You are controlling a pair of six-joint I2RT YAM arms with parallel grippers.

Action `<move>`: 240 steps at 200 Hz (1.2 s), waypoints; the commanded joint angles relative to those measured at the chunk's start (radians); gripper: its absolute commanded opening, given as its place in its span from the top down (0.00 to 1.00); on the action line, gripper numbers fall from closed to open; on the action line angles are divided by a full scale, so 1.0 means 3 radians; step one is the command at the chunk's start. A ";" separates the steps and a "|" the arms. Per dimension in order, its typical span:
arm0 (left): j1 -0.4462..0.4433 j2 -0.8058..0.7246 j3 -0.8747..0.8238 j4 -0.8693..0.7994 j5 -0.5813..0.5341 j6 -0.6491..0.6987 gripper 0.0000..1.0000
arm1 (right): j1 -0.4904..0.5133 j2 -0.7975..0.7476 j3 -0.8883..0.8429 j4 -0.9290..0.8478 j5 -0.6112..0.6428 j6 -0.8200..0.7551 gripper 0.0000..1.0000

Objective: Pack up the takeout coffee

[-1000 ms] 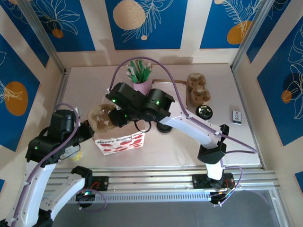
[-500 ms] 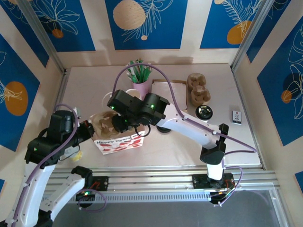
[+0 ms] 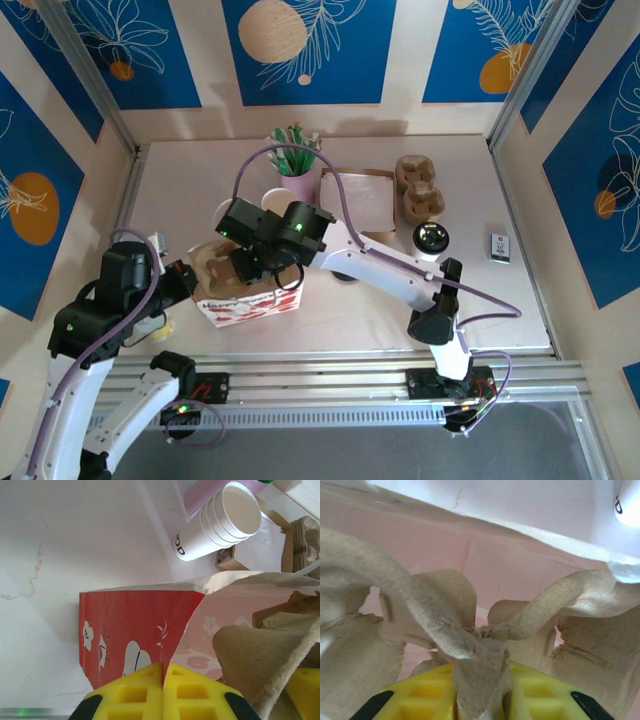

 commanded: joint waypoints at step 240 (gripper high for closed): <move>-0.0033 -0.0186 -0.0156 0.0037 0.0050 -0.0130 1.00 | 0.0199 0.0270 -0.0125 0.0067 0.0583 0.0384 0.78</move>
